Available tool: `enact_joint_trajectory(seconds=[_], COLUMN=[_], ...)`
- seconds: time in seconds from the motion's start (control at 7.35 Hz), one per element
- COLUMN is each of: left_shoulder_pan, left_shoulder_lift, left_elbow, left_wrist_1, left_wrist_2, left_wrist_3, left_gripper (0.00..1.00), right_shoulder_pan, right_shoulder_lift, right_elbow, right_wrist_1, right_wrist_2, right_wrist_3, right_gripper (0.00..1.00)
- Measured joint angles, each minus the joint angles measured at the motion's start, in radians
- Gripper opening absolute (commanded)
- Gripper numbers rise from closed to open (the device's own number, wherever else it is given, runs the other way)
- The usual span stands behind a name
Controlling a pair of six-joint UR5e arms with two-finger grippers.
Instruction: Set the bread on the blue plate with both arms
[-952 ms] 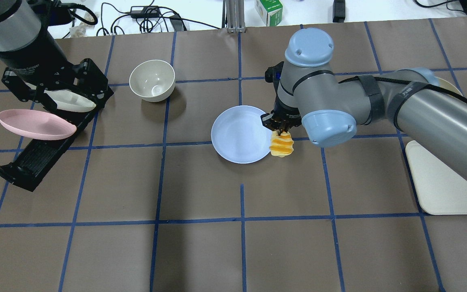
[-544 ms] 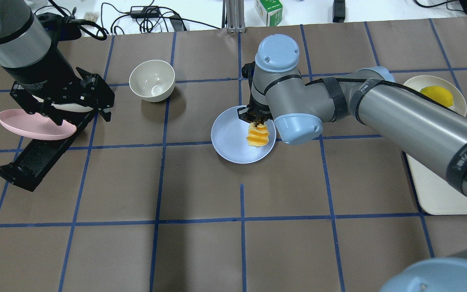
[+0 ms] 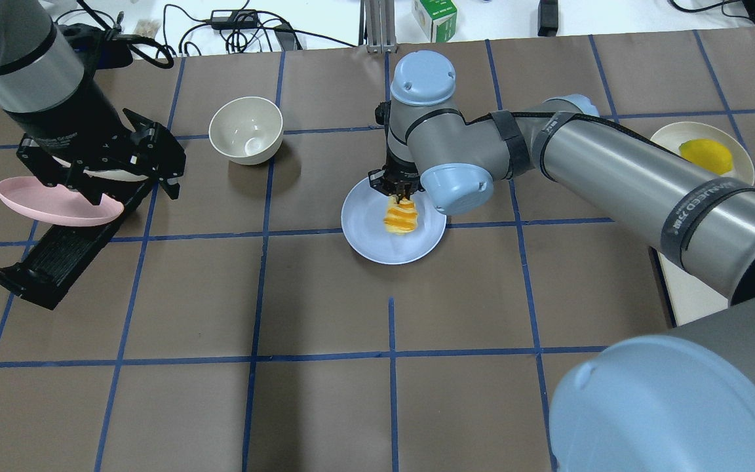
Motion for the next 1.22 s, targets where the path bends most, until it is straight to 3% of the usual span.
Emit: enact_joint_trajectory(seconds=[0.14, 0.27, 0.41, 0.82, 1.22], left_shoulder_pan=[0.000, 0.000, 0.000, 0.000, 0.000], left_shoulder_lift=[0.000, 0.000, 0.000, 0.000, 0.001], left_elbow=[0.000, 0.000, 0.000, -0.002, -0.009], left_wrist_1=[0.002, 0.004, 0.005, 0.005, 0.008], left_wrist_2=[0.000, 0.000, 0.001, 0.001, 0.000], left_wrist_3=[0.000, 0.000, 0.000, 0.000, 0.000], left_gripper=[1.00, 1.00, 1.00, 1.00, 1.00], right_shoulder_pan=[0.003, 0.003, 0.004, 0.001, -0.077], right_shoulder_lift=[-0.014, -0.027, -0.032, -0.031, -0.070], right_elbow=[0.000, 0.002, 0.006, 0.015, -0.059], right_wrist_1=[0.044, 0.077, 0.092, 0.091, 0.157], right_wrist_2=[0.000, 0.001, 0.001, 0.004, -0.013], right_wrist_3=[0.004, 0.006, 0.006, -0.002, -0.070], right_gripper=[0.18, 0.44, 0.99, 1.00, 1.00])
